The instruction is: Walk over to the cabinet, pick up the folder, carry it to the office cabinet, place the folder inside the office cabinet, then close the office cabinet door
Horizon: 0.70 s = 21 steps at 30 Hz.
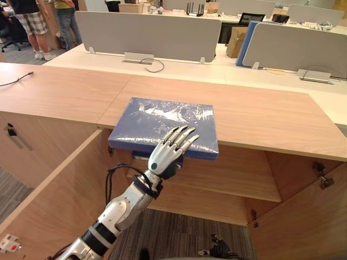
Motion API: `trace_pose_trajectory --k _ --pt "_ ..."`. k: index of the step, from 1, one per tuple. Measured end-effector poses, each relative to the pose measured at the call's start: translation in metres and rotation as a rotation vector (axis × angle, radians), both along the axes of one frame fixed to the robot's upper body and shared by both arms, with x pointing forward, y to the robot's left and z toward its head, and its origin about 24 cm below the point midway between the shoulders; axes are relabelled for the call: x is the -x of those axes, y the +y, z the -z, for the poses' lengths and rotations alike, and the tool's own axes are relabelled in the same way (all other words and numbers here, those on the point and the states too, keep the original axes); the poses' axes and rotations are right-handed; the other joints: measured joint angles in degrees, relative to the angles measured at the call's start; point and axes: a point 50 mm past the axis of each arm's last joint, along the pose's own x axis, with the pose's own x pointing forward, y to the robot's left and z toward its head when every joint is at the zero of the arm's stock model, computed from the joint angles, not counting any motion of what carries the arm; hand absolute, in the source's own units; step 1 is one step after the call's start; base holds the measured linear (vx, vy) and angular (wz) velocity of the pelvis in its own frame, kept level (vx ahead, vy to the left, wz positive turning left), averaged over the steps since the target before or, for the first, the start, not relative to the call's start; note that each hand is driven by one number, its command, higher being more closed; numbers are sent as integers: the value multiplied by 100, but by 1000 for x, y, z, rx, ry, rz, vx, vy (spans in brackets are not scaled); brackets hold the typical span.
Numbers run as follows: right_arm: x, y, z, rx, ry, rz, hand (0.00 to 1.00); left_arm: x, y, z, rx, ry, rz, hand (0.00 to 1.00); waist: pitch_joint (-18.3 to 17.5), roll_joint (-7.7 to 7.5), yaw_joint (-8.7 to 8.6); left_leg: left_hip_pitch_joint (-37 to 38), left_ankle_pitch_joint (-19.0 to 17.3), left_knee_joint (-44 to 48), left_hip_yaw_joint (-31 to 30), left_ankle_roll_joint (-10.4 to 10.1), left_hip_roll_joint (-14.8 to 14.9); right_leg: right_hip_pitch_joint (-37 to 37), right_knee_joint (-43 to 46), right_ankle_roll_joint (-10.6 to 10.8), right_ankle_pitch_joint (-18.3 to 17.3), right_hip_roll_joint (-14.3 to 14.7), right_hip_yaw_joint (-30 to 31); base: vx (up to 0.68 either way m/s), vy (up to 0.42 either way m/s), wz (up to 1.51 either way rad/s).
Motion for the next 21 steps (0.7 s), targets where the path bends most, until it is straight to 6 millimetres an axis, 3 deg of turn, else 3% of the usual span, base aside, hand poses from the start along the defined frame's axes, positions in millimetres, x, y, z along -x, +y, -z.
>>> trace_pose_trajectory --k 19,20,21 --pt "-7 1 -1 -6 -14 -13 0 -28 53 0 51 -4 -361 0 151 -70 -141 194 -168 -1 320 -16 1 89 -85 -39 20 -20 289 13 -1 -8" --pt "-7 1 -2 -6 -14 -14 0 -28 54 0 52 -9 -369 100 154 -76 -149 194 -175 -1 325 -17 -1 90 -94 -51 21 -20 289 26 -5 -4" --pt "-7 1 -2 -6 -14 -14 0 -28 54 0 53 -10 -371 100 155 -78 -152 194 -178 -1 326 -19 -1 91 -95 -58 21 -19 289 0 0 0"
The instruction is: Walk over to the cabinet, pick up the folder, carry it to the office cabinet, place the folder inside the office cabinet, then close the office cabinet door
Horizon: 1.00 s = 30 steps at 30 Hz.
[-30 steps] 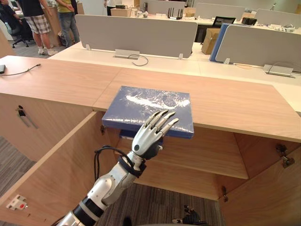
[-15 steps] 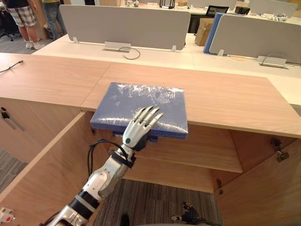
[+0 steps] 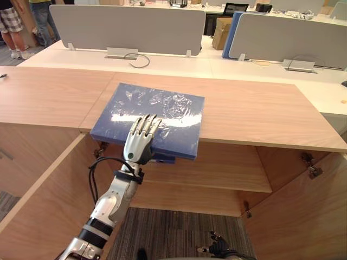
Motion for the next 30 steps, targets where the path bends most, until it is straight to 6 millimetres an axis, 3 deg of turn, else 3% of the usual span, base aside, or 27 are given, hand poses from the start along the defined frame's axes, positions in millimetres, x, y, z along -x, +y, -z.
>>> trace_pose_trajectory --k 13,18,22,25,28,30 --pt "1 -1 0 2 2 -2 0 0 9 -6 57 -103 -84 100 -10 -31 -29 105 -72 -1 58 -7 4 79 -14 -90 -16 -4 51 1 1 -1" --pt "1 0 0 4 3 -9 0 20 -13 -21 147 -154 14 100 -12 -39 -5 100 -97 0 45 0 -22 72 4 -94 -18 -25 46 5 3 1" --pt "4 -1 1 5 13 -2 0 56 -52 -36 349 -116 275 100 -51 -46 50 59 -98 29 30 2 -4 -18 120 -109 -27 -83 143 25 31 1" --pt "9 -3 2 4 25 16 0 76 -71 -49 553 -31 497 100 -180 -51 82 -87 -78 32 29 17 11 -178 157 -107 -25 -80 156 0 0 0" --pt "14 -5 4 -8 41 74 0 82 -70 -55 785 70 613 100 -234 -25 133 -100 -57 32 29 30 38 -224 234 -106 -24 -81 172 0 0 0" --pt "19 -8 5 -20 55 141 0 82 -53 -60 1020 109 634 100 -253 5 178 -110 -41 30 44 36 78 -304 344 -107 -24 -74 250 -31 17 -7"
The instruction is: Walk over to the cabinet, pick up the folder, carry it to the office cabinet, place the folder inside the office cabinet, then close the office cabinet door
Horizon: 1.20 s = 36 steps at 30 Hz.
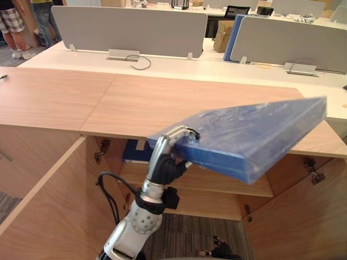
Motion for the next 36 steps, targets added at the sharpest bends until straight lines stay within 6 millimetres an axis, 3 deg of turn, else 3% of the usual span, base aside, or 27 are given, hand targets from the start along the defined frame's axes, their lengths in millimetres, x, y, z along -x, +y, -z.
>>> trace_pose_trajectory --k 4,6,12,15,19,23,26,29,32,36 --pt "9 -6 2 -25 20 157 0 -6 45 6 396 156 6 100 22 47 12 -14 2 -30 55 8 24 -67 33 1 -2 0 117 -61 28 -12" --pt "10 -7 2 -55 20 290 0 -5 74 14 680 193 -12 100 4 82 88 -123 -7 -31 129 40 37 -213 42 6 -6 14 233 -91 51 -16" --pt "-27 9 -11 -162 -131 524 0 9 87 24 950 221 69 100 5 152 159 -164 73 -28 206 110 76 -278 46 40 66 59 239 -45 25 -3" --pt "-49 9 -32 -200 -311 552 0 15 97 24 1029 180 72 100 14 224 115 -158 70 -27 409 111 137 -394 39 30 126 86 468 -39 33 -37" --pt "-60 -13 -67 -131 -524 659 0 18 104 29 1098 182 67 100 26 261 -13 -83 42 -26 566 100 189 -416 17 28 159 99 668 -30 16 -26" --pt "-72 -44 -115 18 -758 739 0 19 105 28 1133 168 73 100 46 285 -75 -16 59 -2 722 38 223 -429 -26 17 214 128 800 -8 11 -23" --pt "-83 -55 -168 171 -987 721 0 24 103 21 1160 135 86 100 30 362 -118 36 47 0 796 25 232 -417 -25 17 216 128 868 2 8 -11" --pt "-88 -57 -213 389 -1162 638 0 28 103 17 1174 112 91 100 6 443 -122 63 38 1 797 13 234 -393 -26 17 216 129 869 0 0 0" --pt "-90 -53 -239 472 -1268 604 0 28 103 17 1183 106 88 100 18 463 -97 100 25 0 802 6 235 -357 -29 17 215 130 876 0 0 0" --pt "-101 -25 -271 429 -1440 508 0 28 101 16 1167 105 82 100 39 490 -113 101 23 -1 802 8 229 -363 -28 17 214 126 883 0 0 0"
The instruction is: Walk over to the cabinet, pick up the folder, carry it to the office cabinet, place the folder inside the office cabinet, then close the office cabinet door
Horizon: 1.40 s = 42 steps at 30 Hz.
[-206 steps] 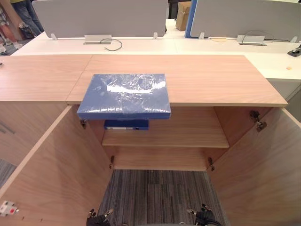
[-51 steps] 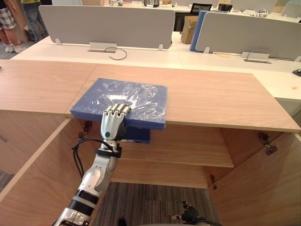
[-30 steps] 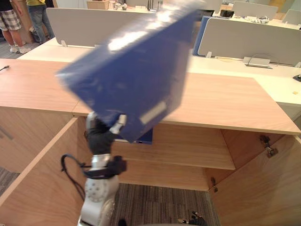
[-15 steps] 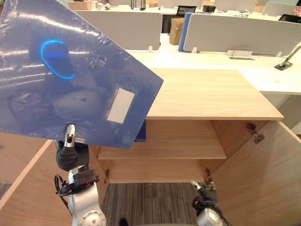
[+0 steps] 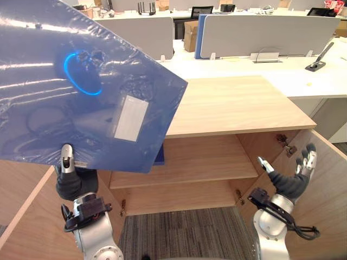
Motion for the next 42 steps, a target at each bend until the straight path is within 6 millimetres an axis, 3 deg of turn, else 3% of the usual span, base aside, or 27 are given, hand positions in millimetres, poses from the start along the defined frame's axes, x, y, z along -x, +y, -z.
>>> trace_pose_trajectory --k 3,6,7,9,13,18,26,32,37,42 --pt "-17 31 -19 -31 -105 -196 0 0 -1 -2 -52 9 -9 100 19 14 10 -12 1 0 -8 0 -5 -19 -15 0 -1 -2 0 0 0 0" --pt "-41 80 -66 -63 -347 -569 0 -4 -4 -6 -140 6 -5 100 38 28 76 -65 25 2 -86 6 -27 -29 -13 3 1 2 -34 -2 8 10" --pt "-43 83 -70 -66 -368 -601 0 -5 -4 -7 -148 5 -4 100 37 28 84 -75 31 2 -100 6 -30 -30 -13 3 3 3 -43 12 -3 18" --pt "-58 109 -98 -73 -488 -828 0 -10 -6 -9 -219 3 3 100 53 20 126 -126 65 4 -190 18 -41 -33 -13 5 6 9 -98 9 -6 18" --pt "-77 135 -113 -124 -506 -1058 0 -16 -9 -1 -294 47 21 100 60 15 214 -194 93 5 -315 29 -62 -29 -13 3 8 14 -207 3 -6 18" --pt "-90 147 -119 -143 -480 -1207 0 -19 -9 10 -326 107 38 100 64 16 276 -195 107 3 -333 49 -82 -27 4 2 8 -3 -210 -12 5 2" --pt "-100 156 -133 -63 -465 -1315 0 -21 -9 21 -355 167 53 100 72 19 286 -208 157 -1 -353 80 -88 -49 13 2 5 -10 -212 -26 10 1" --pt "-106 154 -129 29 -417 -1303 0 -19 -8 23 -382 183 58 100 72 20 281 -276 212 0 -436 79 -89 -77 12 4 6 5 -280 -6 -1 5" --pt "-105 155 -130 265 -415 -1170 0 -19 -8 23 -392 180 63 100 72 19 320 -321 270 1 -565 63 -82 -61 7 2 8 36 -386 -9 -13 12" --pt "-104 154 -135 501 -446 -915 0 -19 -13 22 -406 158 89 100 71 23 339 -347 318 0 -641 63 -63 -56 15 -2 10 67 -460 -29 -6 7"
